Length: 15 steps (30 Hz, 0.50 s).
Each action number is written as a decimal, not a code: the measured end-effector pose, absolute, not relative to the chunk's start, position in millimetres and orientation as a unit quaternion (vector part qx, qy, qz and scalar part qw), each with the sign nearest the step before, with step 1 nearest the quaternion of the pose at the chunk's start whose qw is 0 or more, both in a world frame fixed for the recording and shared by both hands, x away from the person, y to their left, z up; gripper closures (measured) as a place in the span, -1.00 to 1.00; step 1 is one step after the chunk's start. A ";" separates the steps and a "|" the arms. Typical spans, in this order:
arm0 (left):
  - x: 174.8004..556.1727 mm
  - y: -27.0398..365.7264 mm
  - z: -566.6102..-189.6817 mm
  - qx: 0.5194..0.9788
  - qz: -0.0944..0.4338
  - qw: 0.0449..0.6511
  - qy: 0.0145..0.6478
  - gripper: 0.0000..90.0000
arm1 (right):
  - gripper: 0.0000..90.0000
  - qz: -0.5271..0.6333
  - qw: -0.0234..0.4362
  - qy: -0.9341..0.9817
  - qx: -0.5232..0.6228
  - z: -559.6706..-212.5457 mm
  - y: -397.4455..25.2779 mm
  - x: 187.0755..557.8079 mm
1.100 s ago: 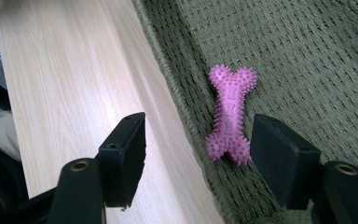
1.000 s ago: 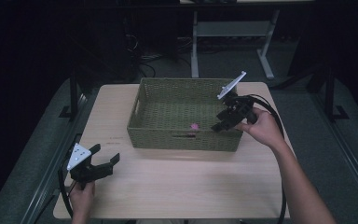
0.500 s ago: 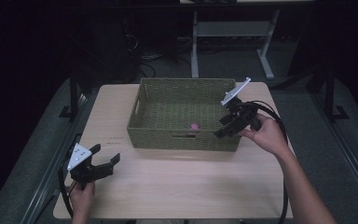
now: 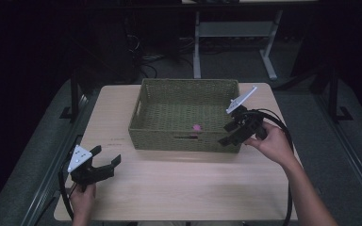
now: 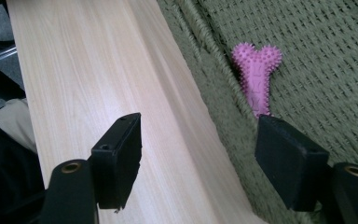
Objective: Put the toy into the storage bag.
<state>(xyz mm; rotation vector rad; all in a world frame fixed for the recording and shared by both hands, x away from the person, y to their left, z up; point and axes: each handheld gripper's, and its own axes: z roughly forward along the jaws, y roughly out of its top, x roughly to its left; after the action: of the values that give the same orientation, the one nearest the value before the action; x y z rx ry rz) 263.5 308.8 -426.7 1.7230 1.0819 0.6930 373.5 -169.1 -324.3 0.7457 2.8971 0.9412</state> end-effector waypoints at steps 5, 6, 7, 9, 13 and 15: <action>263.3 308.3 -426.7 0.705 0.284 0.476 0.442 -0.70 | -0.31 0.300 0.007 0.924 0.235 -324.9 -171.2 366.9; 263.3 308.1 -426.7 0.705 0.284 0.476 0.442 -0.70 | -0.31 0.301 0.008 0.925 0.234 -325.0 -171.7 365.7; 263.2 308.0 -426.6 0.705 0.284 0.476 0.442 -0.70 | -0.31 0.302 0.008 0.924 0.235 -325.1 -172.0 364.3; 263.0 307.7 -426.6 0.705 0.284 0.476 0.442 -0.70 | -0.31 0.301 0.008 0.924 0.234 -325.9 -172.8 362.4; 262.9 307.8 -426.6 0.704 0.284 0.477 0.443 -0.70 | -0.31 0.302 0.008 0.924 0.235 -329.4 -175.6 358.8; 262.9 307.9 -426.7 0.705 0.284 0.477 0.443 -0.70 | -0.32 0.304 0.007 0.922 0.238 -331.8 -177.3 356.7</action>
<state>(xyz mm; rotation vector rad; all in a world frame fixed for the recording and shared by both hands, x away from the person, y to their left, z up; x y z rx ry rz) 262.9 307.9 -426.7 1.7215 1.0818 0.6927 356.7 -177.3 -331.8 0.7453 2.8844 0.9509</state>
